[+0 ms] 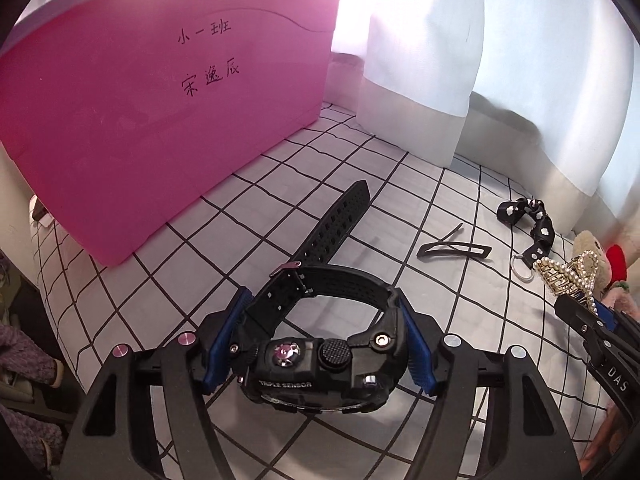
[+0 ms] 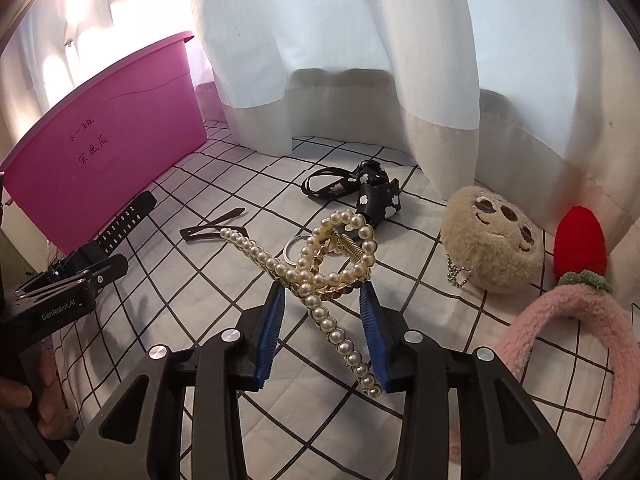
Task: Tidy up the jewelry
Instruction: 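Grasp the black watch with the left tool while the right tool grasps the pearl hair claw, then carry the watch and pearl claw over the pink tub and open both tools, then withdraw both tools from the tub toward the studded strap and headband, then grasp the black studded strap with the left tool while the right tool grasps the pink headband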
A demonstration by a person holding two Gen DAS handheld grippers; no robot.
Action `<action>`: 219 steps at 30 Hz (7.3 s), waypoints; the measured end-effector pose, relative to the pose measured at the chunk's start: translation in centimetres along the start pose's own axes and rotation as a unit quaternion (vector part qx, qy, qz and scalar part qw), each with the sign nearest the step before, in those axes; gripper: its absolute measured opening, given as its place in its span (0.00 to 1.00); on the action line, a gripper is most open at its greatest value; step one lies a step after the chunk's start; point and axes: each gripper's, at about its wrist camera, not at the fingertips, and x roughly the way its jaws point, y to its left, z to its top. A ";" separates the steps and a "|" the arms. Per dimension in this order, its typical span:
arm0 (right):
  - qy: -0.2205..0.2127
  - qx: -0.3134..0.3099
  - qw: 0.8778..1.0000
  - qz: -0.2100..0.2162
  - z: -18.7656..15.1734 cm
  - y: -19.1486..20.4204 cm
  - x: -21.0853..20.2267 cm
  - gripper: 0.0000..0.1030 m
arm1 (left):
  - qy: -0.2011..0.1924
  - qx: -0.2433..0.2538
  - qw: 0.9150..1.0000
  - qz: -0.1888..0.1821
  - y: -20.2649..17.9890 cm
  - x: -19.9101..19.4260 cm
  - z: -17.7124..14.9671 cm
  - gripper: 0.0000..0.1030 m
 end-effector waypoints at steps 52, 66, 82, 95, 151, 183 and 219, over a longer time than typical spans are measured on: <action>-0.025 -0.079 0.989 0.124 25.5 27.9 3.9 0.36 | -0.030 -0.027 0.999 -0.001 22.3 -5.6 23.1 0.66; 0.127 -0.125 0.980 0.088 26.8 31.5 12.0 0.36 | 0.082 -0.008 0.997 -0.015 23.6 0.3 24.4 0.66; 0.151 -0.109 0.980 0.066 29.2 32.1 14.7 0.48 | 0.097 -0.001 0.995 0.003 23.7 0.4 24.6 0.76; 0.126 -0.096 0.985 0.074 28.0 31.9 12.1 0.48 | 0.082 -0.012 0.997 0.006 24.3 -1.3 23.5 0.76; -0.051 0.227 0.959 -0.161 -5.3 -7.1 -22.2 0.64 | 0.008 0.143 0.976 -0.165 -10.4 -10.0 4.3 0.91; 0.046 0.289 0.929 -0.227 -6.5 -15.3 -8.9 0.64 | 0.086 0.190 0.969 -0.133 -19.1 7.8 4.5 0.91; 0.035 0.240 0.938 -0.249 -5.1 -14.5 -5.8 0.14 | 0.052 0.206 0.968 -0.131 -21.6 8.6 4.6 0.28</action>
